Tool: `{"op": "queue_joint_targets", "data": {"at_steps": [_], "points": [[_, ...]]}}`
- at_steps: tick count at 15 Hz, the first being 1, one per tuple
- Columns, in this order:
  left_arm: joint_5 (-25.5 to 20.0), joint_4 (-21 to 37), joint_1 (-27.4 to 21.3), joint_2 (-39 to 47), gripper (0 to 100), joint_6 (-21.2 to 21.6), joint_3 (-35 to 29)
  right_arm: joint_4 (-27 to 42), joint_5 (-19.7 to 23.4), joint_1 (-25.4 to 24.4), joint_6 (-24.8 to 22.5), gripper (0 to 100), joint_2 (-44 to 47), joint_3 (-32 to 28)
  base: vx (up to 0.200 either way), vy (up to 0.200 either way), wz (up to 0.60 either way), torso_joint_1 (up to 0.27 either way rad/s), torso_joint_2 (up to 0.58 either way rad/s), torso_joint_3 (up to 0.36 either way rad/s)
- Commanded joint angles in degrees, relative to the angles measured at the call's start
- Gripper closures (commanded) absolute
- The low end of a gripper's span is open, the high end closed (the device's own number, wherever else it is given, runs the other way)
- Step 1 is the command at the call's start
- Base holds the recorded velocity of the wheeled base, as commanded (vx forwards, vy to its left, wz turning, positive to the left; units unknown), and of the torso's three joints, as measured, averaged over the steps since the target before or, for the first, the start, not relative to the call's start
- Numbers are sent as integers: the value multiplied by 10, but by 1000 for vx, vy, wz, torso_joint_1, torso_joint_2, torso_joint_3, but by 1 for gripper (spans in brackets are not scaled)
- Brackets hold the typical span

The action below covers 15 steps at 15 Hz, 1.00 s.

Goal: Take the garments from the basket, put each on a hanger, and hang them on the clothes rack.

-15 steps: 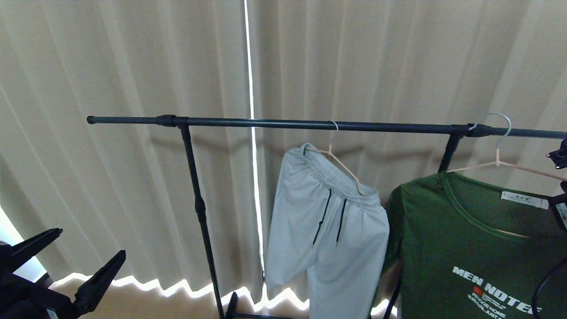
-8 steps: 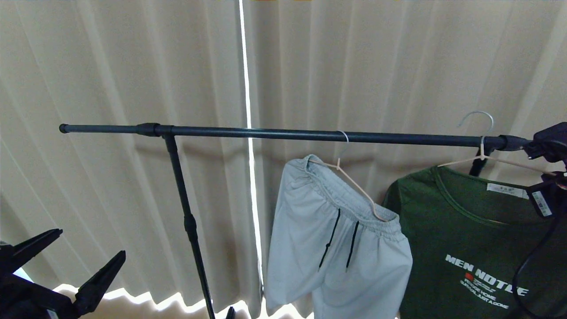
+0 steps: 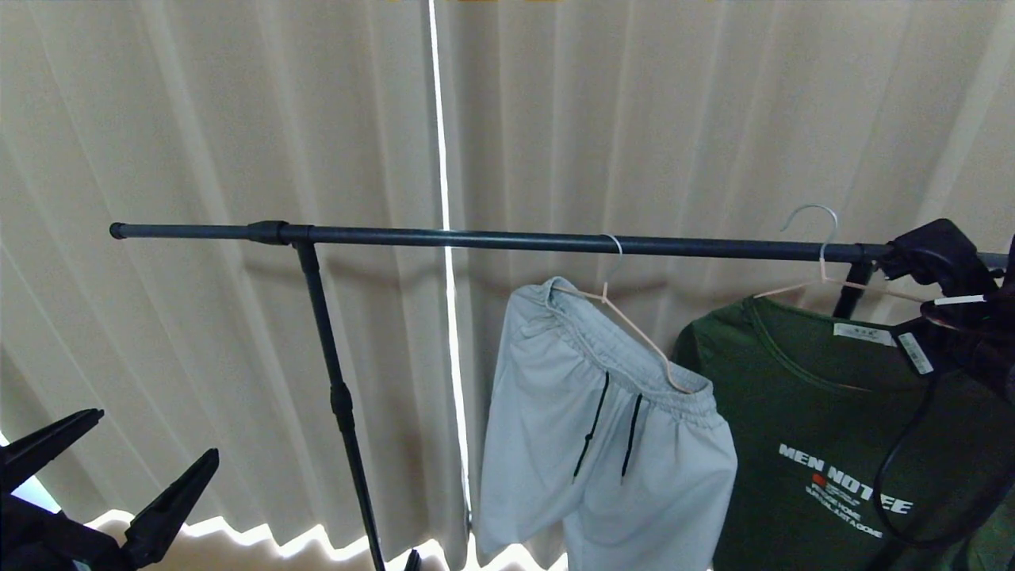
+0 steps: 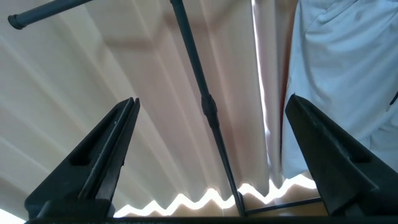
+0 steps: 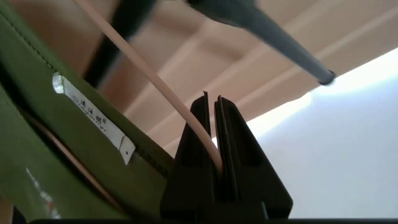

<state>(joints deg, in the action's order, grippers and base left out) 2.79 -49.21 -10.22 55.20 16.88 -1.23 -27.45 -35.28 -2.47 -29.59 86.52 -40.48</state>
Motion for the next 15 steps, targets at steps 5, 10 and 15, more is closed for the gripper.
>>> {"op": "queue_joint_targets", "data": {"at_steps": [5, 10, 15], "points": [[0, 0, -1, 1, 0, 0, 2, -1, -11, -42, 1, 100, 72, -18, 0, 0, 0, 0, 0, 0], [0, 0, -1, 1, 0, 2, 4, -31, -17, -68, 1, 100, 78, -4, 0, 0, 0, 0, 0, 0], [0, 0, -1, 1, 0, 2, 4, -34, -13, -75, 3, 0, 67, 20, 0, 0, 0, 0, 0, 0]]}}
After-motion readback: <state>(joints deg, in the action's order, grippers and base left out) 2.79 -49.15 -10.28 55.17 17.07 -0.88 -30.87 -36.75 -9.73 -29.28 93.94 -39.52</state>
